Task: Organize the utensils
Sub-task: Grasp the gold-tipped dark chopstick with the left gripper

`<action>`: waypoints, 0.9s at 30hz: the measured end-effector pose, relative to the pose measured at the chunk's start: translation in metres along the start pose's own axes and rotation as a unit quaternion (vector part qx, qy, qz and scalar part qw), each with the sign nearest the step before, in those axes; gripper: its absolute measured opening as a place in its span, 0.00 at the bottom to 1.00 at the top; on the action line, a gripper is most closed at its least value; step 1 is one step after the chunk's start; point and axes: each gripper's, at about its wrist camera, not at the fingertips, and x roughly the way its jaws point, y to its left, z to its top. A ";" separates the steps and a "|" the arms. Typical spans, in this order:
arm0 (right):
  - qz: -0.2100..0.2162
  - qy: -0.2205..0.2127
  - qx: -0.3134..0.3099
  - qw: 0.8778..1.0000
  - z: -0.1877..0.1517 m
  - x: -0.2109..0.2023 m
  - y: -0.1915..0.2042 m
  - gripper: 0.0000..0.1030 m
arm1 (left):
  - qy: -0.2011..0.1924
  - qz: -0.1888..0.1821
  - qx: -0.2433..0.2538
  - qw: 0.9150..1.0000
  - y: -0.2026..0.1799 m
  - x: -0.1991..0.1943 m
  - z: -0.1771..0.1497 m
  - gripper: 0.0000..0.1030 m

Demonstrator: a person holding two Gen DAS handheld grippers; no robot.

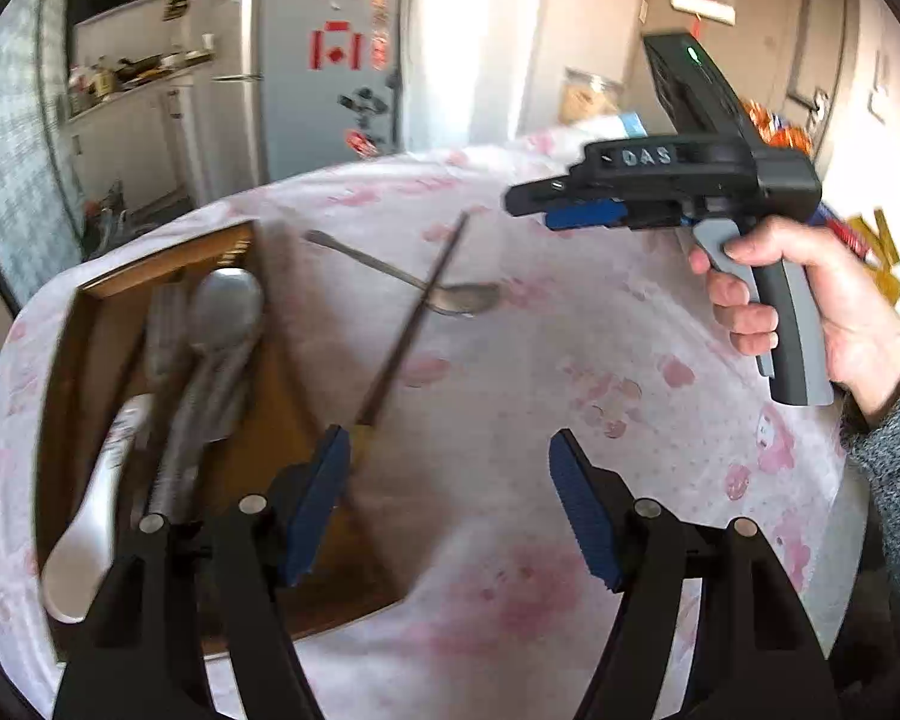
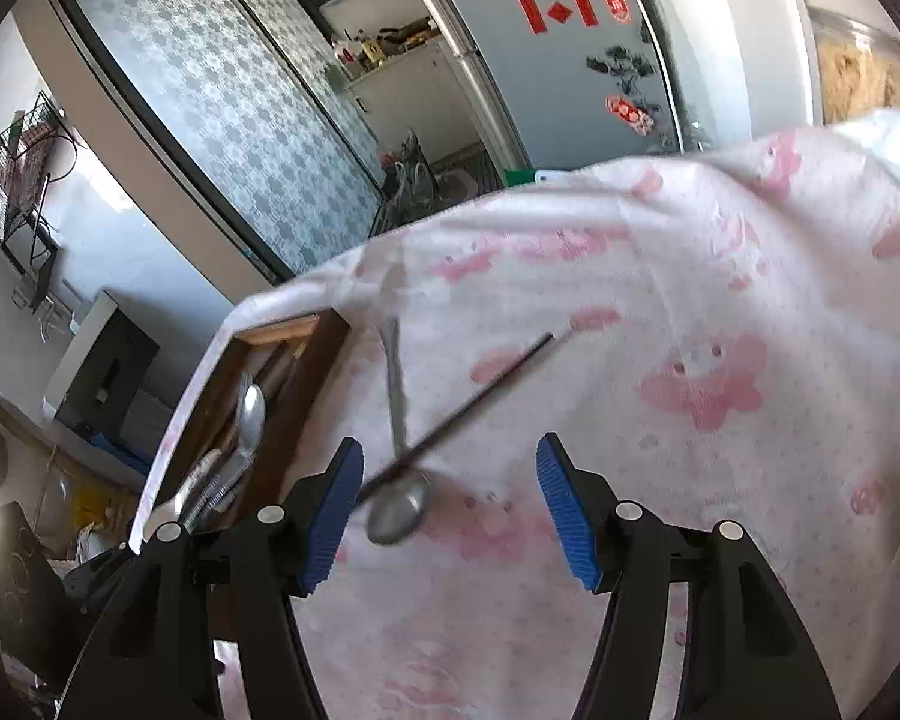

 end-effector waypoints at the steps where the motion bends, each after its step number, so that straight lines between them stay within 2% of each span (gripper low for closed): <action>1: 0.000 0.000 0.000 1.000 0.000 0.000 0.000 0.59 | 0.007 -0.002 0.006 1.000 -0.005 0.007 0.001 0.70; 3: 0.032 0.017 0.010 0.999 -0.007 0.007 0.001 0.59 | 0.014 -0.002 0.014 1.000 -0.012 0.017 0.003 0.70; 8: 0.050 0.034 0.008 0.998 -0.014 0.018 0.009 0.56 | 0.020 0.006 0.007 1.000 -0.006 0.035 0.011 0.70; 12: 0.059 0.029 0.005 0.998 -0.014 0.018 0.013 0.56 | 0.028 0.018 -0.022 0.999 0.013 0.046 0.024 0.56; 14: 0.062 0.027 0.005 0.998 -0.014 0.018 0.013 0.56 | 0.030 0.029 -0.016 0.999 0.016 0.050 0.028 0.55; 17: 0.088 0.024 0.025 0.995 -0.013 0.017 0.005 0.56 | 0.039 0.037 -0.012 0.998 0.019 0.058 0.032 0.54; 19: 0.085 0.019 0.024 0.996 -0.012 0.015 0.003 0.56 | 0.041 0.038 -0.008 0.998 0.018 0.061 0.034 0.52; 21: 0.085 0.016 0.027 0.996 -0.012 0.013 0.000 0.56 | 0.048 0.041 0.001 0.998 0.014 0.067 0.032 0.41; 23: 0.082 0.011 0.031 0.996 -0.011 0.010 -0.003 0.56 | 0.045 0.044 0.004 0.998 0.011 0.065 0.030 0.35; 24: 0.082 0.009 0.032 0.996 -0.010 0.009 -0.004 0.56 | 0.046 0.040 0.001 0.998 0.010 0.064 0.029 0.24; 25: 0.078 0.008 0.035 0.996 -0.009 0.009 -0.006 0.56 | 0.046 0.041 0.005 0.998 0.008 0.063 0.029 0.09; 27: 0.075 0.007 0.040 0.996 -0.008 0.009 -0.008 0.56 | 0.046 0.046 0.008 0.998 0.004 0.061 0.027 0.07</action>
